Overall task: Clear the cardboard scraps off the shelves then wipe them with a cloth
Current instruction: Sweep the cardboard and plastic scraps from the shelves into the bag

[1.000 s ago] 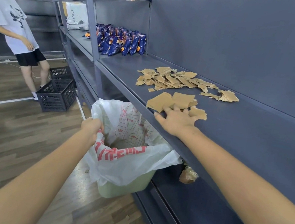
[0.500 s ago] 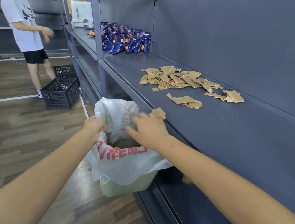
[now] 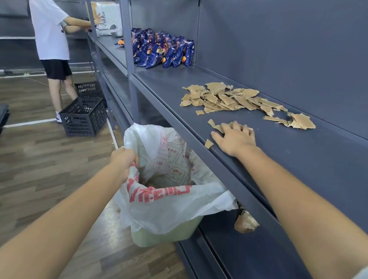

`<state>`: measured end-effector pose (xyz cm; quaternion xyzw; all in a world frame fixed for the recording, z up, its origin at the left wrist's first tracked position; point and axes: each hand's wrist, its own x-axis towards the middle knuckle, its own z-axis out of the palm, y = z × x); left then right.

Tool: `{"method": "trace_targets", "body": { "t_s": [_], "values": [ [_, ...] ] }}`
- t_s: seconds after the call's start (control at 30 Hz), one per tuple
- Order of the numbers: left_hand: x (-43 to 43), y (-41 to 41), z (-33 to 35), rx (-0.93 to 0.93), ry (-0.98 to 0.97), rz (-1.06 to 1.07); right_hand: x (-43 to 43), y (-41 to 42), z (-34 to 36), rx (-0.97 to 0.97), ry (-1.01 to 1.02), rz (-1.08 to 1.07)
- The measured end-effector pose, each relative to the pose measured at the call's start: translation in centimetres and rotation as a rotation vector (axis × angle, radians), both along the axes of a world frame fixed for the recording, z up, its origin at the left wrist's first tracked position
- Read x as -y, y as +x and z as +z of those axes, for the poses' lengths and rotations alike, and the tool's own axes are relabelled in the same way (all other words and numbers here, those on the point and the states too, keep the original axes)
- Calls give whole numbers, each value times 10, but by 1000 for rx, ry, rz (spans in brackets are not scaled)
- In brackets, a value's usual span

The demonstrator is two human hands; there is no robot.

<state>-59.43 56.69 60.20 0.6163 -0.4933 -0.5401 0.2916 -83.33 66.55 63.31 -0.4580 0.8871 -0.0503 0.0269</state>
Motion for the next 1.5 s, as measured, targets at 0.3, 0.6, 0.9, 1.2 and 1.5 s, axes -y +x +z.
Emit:
{"method": "trace_targets", "body": {
  "t_s": [0.3, 0.6, 0.9, 1.2, 1.5],
  "values": [
    [0, 2, -1, -20, 1, -9, -9, 104, -7, -57, -59, 439],
    [-5, 5, 3, -51, 10, -17, -10, 103, -2, -114, -131, 430],
    [-8, 5, 6, -15, -7, -26, -11, 51, 25, -63, -166, 170],
    [-4, 6, 5, -2, -10, -34, -7, 52, 30, -24, -60, 183],
    [-4, 5, 4, 37, -21, -32, -4, 57, 37, -58, 10, 151]
  ]
}}
